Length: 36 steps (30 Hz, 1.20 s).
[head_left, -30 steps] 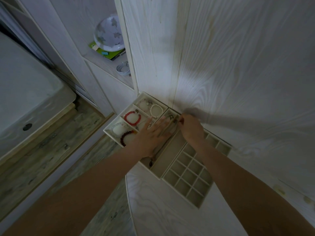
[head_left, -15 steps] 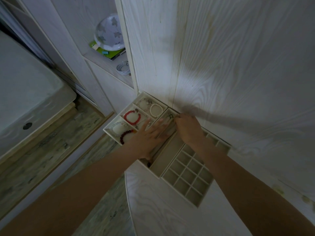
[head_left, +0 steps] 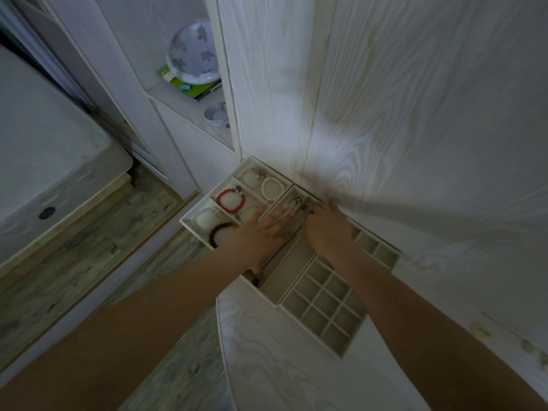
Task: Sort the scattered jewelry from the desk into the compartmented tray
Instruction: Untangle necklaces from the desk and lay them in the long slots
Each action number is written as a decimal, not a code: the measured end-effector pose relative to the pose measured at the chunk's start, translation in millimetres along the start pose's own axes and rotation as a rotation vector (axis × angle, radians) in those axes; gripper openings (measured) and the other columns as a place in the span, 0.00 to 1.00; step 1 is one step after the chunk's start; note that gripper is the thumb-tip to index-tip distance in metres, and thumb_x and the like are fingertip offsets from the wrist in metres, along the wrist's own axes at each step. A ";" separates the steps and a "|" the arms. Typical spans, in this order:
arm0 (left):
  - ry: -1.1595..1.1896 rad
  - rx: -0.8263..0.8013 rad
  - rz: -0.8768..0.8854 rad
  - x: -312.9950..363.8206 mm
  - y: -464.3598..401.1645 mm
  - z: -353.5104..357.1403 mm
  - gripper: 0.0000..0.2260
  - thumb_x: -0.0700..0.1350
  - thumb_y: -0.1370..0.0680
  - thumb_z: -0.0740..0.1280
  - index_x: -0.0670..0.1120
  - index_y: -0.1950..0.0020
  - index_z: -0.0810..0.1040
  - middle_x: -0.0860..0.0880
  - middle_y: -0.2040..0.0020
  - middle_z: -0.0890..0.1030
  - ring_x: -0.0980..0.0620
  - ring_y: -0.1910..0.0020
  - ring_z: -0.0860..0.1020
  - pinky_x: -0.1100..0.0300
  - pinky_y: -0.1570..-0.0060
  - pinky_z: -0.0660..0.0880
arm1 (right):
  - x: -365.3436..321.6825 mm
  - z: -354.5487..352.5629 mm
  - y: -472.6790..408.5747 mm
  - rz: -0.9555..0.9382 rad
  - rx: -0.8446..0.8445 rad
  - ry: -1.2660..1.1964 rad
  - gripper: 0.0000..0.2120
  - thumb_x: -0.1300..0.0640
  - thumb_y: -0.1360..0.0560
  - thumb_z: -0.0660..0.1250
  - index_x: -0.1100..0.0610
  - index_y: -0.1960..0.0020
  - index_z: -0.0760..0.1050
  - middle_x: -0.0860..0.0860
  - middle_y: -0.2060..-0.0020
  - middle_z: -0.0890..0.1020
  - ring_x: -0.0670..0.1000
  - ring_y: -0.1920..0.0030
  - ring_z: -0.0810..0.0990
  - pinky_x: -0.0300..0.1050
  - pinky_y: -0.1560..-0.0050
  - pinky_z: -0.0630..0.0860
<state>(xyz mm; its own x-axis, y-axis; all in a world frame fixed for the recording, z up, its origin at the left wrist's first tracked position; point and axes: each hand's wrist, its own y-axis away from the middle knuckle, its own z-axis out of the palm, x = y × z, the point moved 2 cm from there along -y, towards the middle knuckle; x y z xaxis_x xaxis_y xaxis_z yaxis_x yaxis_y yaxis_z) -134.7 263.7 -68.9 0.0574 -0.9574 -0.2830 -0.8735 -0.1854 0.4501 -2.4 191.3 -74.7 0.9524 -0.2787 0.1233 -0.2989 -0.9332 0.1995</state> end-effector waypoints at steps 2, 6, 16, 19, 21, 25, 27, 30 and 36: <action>0.012 0.014 -0.001 0.7 0.5 2.7 0.55 0.62 0.34 0.73 0.47 0.23 0.38 0.42 0.24 0.34 0.42 0.26 0.34 0.43 0.35 0.30 | -1.9 1.7 -0.3 0.010 0.023 -0.021 0.12 0.58 0.22 0.60 0.57 0.43 0.79 0.55 0.38 0.76 0.56 0.34 0.69 0.53 0.26 0.48; 0.069 0.006 -0.018 -0.2 1.2 10.8 0.53 0.64 0.33 0.70 0.48 0.23 0.39 0.43 0.24 0.34 0.43 0.26 0.33 0.41 0.31 0.35 | -2.6 1.6 3.8 0.034 0.055 -0.083 0.13 0.61 0.23 0.59 0.59 0.44 0.79 0.58 0.38 0.75 0.58 0.34 0.68 0.54 0.26 0.46; 0.060 -0.032 -0.043 2.0 7.5 16.2 0.49 0.64 0.31 0.68 0.48 0.22 0.42 0.42 0.24 0.33 0.42 0.26 0.32 0.41 0.34 0.31 | -4.9 -4.0 6.6 -0.030 -0.029 -0.003 0.12 0.60 0.24 0.61 0.58 0.43 0.79 0.55 0.38 0.76 0.55 0.32 0.67 0.55 0.24 0.45; 0.053 -0.032 -0.045 2.6 8.3 15.4 0.48 0.64 0.30 0.68 0.47 0.22 0.43 0.42 0.24 0.34 0.42 0.26 0.32 0.41 0.34 0.31 | -3.8 -4.0 6.3 -0.017 -0.022 -0.003 0.12 0.60 0.24 0.61 0.58 0.44 0.79 0.55 0.38 0.76 0.55 0.32 0.67 0.54 0.25 0.45; 0.057 -0.029 -0.039 2.7 9.6 15.6 0.47 0.64 0.31 0.68 0.47 0.22 0.46 0.42 0.24 0.34 0.42 0.26 0.33 0.39 0.33 0.32 | -3.2 -4.0 6.5 -0.010 -0.023 -0.007 0.12 0.61 0.25 0.62 0.58 0.44 0.79 0.57 0.35 0.74 0.55 0.31 0.66 0.54 0.24 0.45; 0.057 -0.010 -0.020 3.1 11.6 16.5 0.45 0.63 0.30 0.68 0.51 0.22 0.47 0.42 0.24 0.34 0.42 0.26 0.33 0.38 0.32 0.33 | -3.7 -3.8 7.4 -0.018 -0.024 -0.014 0.11 0.61 0.25 0.63 0.58 0.45 0.80 0.58 0.36 0.74 0.56 0.31 0.66 0.55 0.24 0.45; 0.053 -0.012 -0.009 3.8 11.7 15.2 0.44 0.63 0.30 0.67 0.52 0.22 0.46 0.42 0.24 0.34 0.41 0.26 0.33 0.38 0.32 0.33 | -5.3 -4.1 7.7 -0.020 -0.003 -0.012 0.10 0.60 0.25 0.62 0.57 0.47 0.80 0.56 0.38 0.76 0.55 0.32 0.66 0.54 0.24 0.45; 0.051 -0.012 0.000 4.4 11.1 13.6 0.43 0.63 0.30 0.67 0.54 0.23 0.47 0.42 0.25 0.33 0.41 0.26 0.32 0.39 0.32 0.33 | -6.7 -2.4 7.8 -0.015 -0.005 0.001 0.11 0.59 0.24 0.62 0.57 0.46 0.80 0.55 0.39 0.77 0.55 0.32 0.67 0.53 0.25 0.44; 0.061 -0.016 0.001 3.6 9.5 12.2 0.45 0.63 0.30 0.68 0.55 0.23 0.45 0.42 0.25 0.33 0.42 0.26 0.32 0.40 0.33 0.32 | -2.8 -0.6 4.8 0.000 0.051 -0.050 0.11 0.61 0.24 0.60 0.58 0.47 0.80 0.55 0.42 0.79 0.55 0.35 0.70 0.52 0.25 0.45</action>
<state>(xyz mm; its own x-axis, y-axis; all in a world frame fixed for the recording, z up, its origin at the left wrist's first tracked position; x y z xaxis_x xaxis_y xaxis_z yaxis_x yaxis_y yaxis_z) -148.7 261.2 -75.9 0.0863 -0.9692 -0.2307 -0.8655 -0.1877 0.4644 -6.6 187.8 -73.6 0.9547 -0.2881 0.0744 -0.2963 -0.9434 0.1491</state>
